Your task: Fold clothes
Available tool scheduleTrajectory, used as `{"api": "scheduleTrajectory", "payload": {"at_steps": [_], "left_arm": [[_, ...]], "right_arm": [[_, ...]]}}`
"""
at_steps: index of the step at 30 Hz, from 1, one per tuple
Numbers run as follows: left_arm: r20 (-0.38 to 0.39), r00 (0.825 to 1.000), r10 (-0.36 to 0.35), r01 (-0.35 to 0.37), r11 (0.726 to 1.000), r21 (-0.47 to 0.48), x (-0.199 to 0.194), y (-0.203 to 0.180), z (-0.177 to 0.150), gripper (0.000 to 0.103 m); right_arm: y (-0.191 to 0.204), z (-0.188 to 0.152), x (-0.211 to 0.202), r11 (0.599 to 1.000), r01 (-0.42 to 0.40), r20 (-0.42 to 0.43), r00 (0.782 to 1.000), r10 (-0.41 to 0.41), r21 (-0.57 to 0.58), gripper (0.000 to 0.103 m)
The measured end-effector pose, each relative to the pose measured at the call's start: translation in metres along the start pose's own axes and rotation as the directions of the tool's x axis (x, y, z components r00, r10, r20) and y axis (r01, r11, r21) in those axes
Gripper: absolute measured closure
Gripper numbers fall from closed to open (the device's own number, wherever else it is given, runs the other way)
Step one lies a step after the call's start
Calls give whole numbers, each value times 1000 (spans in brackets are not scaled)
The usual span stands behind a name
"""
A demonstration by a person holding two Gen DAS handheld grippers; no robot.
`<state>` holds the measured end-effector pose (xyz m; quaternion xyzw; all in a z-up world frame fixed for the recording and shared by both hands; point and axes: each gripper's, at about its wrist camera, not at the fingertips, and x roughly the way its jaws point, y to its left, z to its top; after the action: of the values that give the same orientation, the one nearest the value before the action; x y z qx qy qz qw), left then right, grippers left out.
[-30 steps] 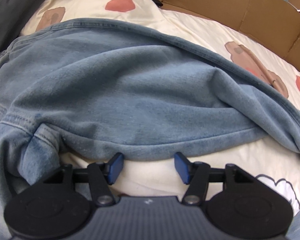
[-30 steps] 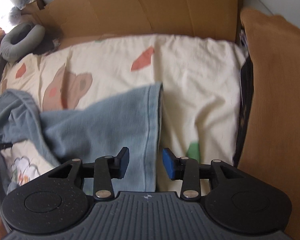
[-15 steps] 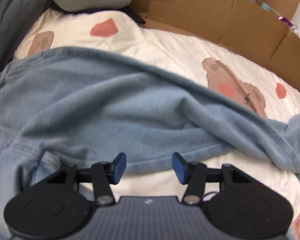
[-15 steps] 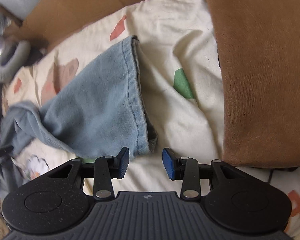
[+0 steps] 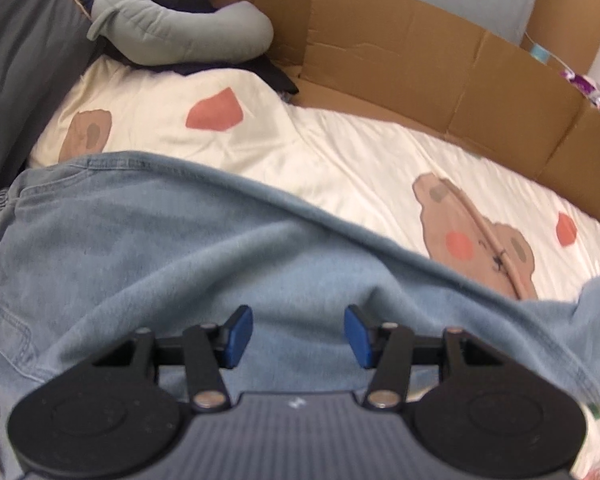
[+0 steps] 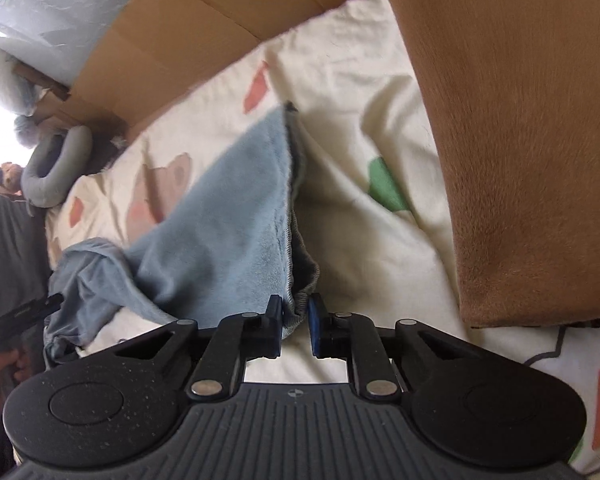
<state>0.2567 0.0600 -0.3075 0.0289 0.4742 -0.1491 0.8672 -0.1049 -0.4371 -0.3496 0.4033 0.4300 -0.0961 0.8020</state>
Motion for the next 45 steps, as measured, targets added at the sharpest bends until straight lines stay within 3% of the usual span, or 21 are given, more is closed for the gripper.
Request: {"api": "scheduleTrajectory", "payload": {"at_steps": [13,19,29,45], "left_arm": [[34,999,-16,17,1000,-20,-8,5,-4,49],[38,999,-13,14,1000,-26,-5,8,-2,49],[58,998,10,-10,1000,-8,12,16,10,49],[69,995,65,-66,998,11,47,37,42,49]], "right_arm": [[46,-12,-75,998,-54,33,998,55,-38,93],[68,0,-105,994,-97,85,991,100,-47,93],[56,57,-73,996,-68,160,984,76,-53,94],[42,133,1,999,-6,188,982,13,-35,94]]}}
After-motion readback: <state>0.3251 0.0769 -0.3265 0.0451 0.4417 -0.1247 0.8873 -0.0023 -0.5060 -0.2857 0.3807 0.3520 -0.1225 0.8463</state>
